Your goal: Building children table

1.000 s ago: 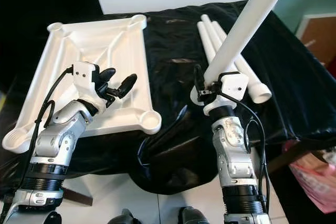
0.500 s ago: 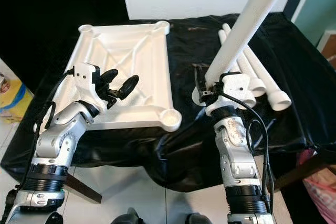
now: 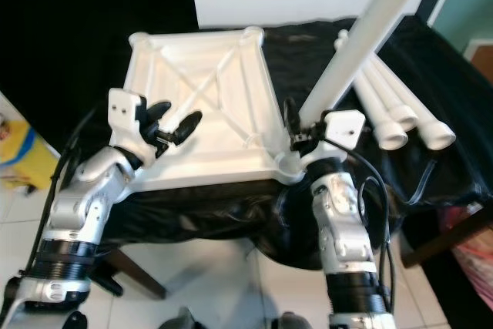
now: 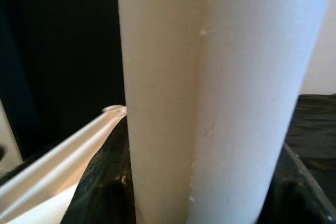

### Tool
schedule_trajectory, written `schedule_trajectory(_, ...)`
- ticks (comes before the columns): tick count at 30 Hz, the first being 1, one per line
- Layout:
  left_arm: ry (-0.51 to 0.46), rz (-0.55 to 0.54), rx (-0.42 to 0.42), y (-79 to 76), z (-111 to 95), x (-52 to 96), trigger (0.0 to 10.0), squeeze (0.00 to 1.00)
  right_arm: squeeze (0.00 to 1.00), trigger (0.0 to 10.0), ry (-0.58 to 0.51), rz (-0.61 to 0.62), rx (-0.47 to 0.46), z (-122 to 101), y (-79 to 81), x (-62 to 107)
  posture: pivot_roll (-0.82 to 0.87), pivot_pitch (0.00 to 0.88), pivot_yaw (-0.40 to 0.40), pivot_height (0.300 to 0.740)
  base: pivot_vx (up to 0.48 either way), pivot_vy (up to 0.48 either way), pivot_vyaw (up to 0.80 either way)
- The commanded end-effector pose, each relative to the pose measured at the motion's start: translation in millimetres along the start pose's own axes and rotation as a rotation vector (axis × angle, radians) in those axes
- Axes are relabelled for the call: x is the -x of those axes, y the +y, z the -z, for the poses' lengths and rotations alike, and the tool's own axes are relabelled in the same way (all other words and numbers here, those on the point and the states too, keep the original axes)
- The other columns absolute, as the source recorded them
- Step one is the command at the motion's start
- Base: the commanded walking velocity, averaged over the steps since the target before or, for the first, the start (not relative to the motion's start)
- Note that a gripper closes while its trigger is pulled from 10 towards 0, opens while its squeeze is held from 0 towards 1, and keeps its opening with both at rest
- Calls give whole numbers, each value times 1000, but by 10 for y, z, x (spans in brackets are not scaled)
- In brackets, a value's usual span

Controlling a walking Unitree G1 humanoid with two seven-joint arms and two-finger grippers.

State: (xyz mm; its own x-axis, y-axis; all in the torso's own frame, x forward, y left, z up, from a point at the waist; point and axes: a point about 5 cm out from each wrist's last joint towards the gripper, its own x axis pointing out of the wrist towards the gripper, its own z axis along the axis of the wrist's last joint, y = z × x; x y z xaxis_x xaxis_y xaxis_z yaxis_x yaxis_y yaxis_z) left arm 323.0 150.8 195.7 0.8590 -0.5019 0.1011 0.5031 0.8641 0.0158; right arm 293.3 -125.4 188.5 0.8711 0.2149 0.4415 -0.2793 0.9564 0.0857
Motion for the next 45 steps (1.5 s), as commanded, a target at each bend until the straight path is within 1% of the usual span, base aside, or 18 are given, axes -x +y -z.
schedule_trajectory(1, 0, 39, -11, -85, 9, -39, 10000, 0, 0, 10000, -6, 34, 22, -32, -107, 13, -37, 56, 26, 740, 0, 0, -781)
schedule_trajectory(4, 1, 45, -36, -98, 1, -45, 10000, 0, 0, 10000, -12, 35, 21, -36, -114, 14, -38, 56, 26, 740, 0, 0, -469)
schedule_trajectory(6, 12, 58, -99, -125, 5, -58, 10000, 0, 0, 10000, -14, 38, 28, -37, -122, 11, -38, 58, 27, 740, 0, 0, 0)
schedule_trajectory(13, 9, 96, -83, -178, 7, -62, 10000, 0, 0, 10000, 1, 81, 41, -21, -159, -4, -40, 64, 31, 740, 0, 0, 0)
schedule_trajectory(14, 1, 142, -80, -229, 1, -42, 10000, 0, 0, 10000, 29, 97, 72, 2, -183, -14, -41, 66, 32, 740, 0, 0, 0)
schedule_trajectory(15, 1, 142, -80, -229, 1, -42, 10000, 0, 0, 10000, 29, 97, 72, 2, -183, -14, -41, 66, 32, 740, 0, 0, 0)
schedule_trajectory(17, -13, 186, -83, -285, -9, -24, 10000, 0, 0, 10000, 25, 65, 105, -1, -171, -19, -42, 66, 32, 740, 0, 0, 0)
schedule_trajectory(19, -25, 211, -88, -325, -17, -11, 10000, 0, 0, 10000, 46, 57, 88, 26, -166, -10, -42, 68, 33, 740, 0, 0, 0)
schedule_trajectory(21, -33, 258, -61, -378, -25, 14, 10000, 0, 0, 10000, 103, 79, 73, 85, -189, -12, -42, 71, 32, 740, 0, 0, 0)
schedule_trajectory(23, -33, 276, -48, -395, -26, 25, 10000, 0, 0, 10000, 124, 81, 70, 106, -196, -14, -42, 71, 32, 740, 0, 0, 0)
schedule_trajectory(24, -33, 276, -48, -395, -26, 25, 10000, 0, 0, 10000, 124, 81, 70, 106, -196, -14, -42, 71, 32, 740, 0, 0, 0)
schedule_trajectory(25, -31, 309, -55, -425, -22, 46, 10000, 0, 0, 10000, 152, 74, 63, 134, -197, -18, -40, 74, 30, 740, 0, 0, 0)
schedule_trajectory(27, -18, 398, -91, -516, 3, 111, 10000, 0, 0, 10000, 192, 81, 104, 195, -220, -26, -37, 74, 29, 740, 0, 0, 0)
schedule_trajectory(28, -18, 398, -91, -516, 3, 111, 10000, 0, 0, 10000, 192, 81, 104, 195, -220, -26, -37, 74, 29, 740, 0, 0, 0)
schedule_trajectory(29, 16, 467, -116, -606, 51, 148, 10000, 0, 0, 10000, 223, 77, 116, 277, -228, -19, -31, 74, 29, 740, 0, 0, 0)
schedule_trajectory(35, 63, 527, -162, -686, 119, 186, 10000, 0, 0, 10000, 262, 38, 129, 375, -211, -14, -29, 72, 32, 740, 0, 0, 0)
schedule_trajectory(38, 66, 529, -166, -690, 124, 194, 10000, 0, 0, 10000, 275, 32, 126, 401, -203, -16, -29, 71, 35, 740, 0, 0, 0)
schedule_trajectory(45, 125, 590, -111, -750, 177, 245, 10000, 0, 0, 10000, 282, -17, 132, 460, -127, -45, -28, 72, 37, 740, 0, 0, 0)
